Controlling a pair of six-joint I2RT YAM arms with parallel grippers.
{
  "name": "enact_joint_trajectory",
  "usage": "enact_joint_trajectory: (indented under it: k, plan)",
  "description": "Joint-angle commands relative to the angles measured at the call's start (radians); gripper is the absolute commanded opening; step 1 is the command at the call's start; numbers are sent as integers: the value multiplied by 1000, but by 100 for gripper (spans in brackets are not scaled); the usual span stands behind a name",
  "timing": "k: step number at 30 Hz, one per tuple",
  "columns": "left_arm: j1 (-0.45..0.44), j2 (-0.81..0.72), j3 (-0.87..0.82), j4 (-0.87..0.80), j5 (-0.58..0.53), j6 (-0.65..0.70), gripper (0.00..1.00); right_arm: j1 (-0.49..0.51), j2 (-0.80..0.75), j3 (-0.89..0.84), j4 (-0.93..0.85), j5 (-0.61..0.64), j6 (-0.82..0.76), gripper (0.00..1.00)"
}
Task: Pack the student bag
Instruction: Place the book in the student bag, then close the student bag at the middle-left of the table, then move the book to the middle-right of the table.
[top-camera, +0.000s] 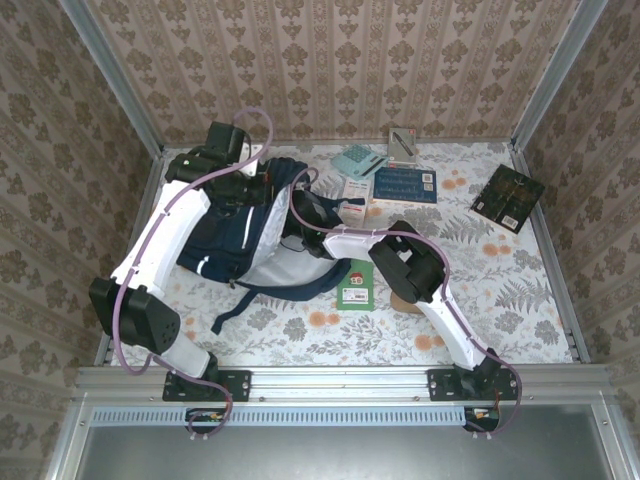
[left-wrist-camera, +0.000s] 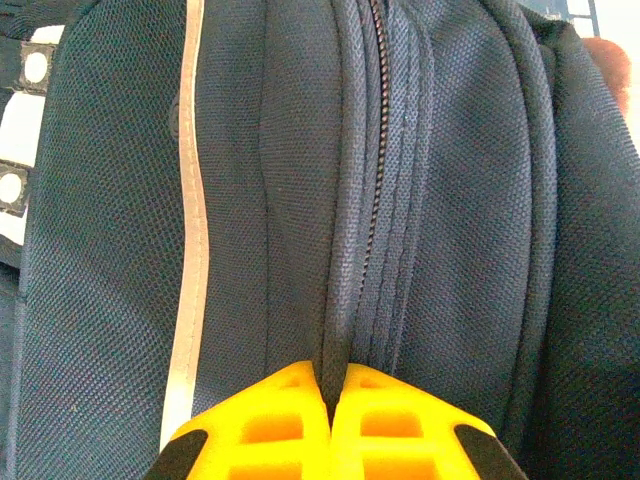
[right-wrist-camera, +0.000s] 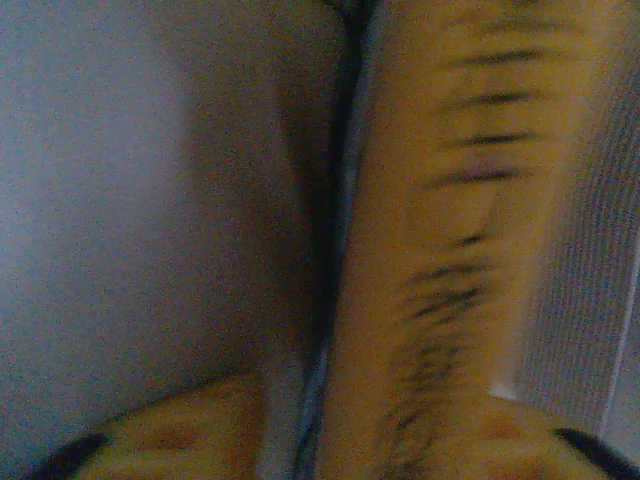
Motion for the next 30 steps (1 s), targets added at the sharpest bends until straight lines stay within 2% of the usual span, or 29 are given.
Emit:
enact_joint_trajectory:
  k: [1,3,7,9,10,14,18,22,26,30]
  plan:
    - [6,-68,25,83,36,-10,0,3,-31,30,-85,7,-33,59]
    - [16,-75,7,95,37,-13,0,-1,-65,12,-140,-5,-63,73]
    - [33,-84,-28,118,40,-16,0,-14,-142,-53,-200,-43,-75,79]
    - [42,-87,-44,125,38,-18,0,-19,-189,-105,-225,-45,-87,98]
    - [47,-87,-51,128,40,-18,0,-20,-217,-119,-243,-49,-97,99]
    - [58,-92,-75,141,39,-14,0,-23,-326,-207,-302,-60,-155,100]
    - [70,-101,-105,161,41,-13,0,-33,-450,-275,-441,-78,-258,100]
    - [79,-108,-134,187,54,-18,0,-57,-614,-382,-568,-17,-371,100]
    - [79,-109,-149,199,65,-22,0,-138,-782,-476,-706,75,-479,100]
    - [81,-116,-161,200,64,-13,0,-300,-897,-547,-785,109,-540,100]
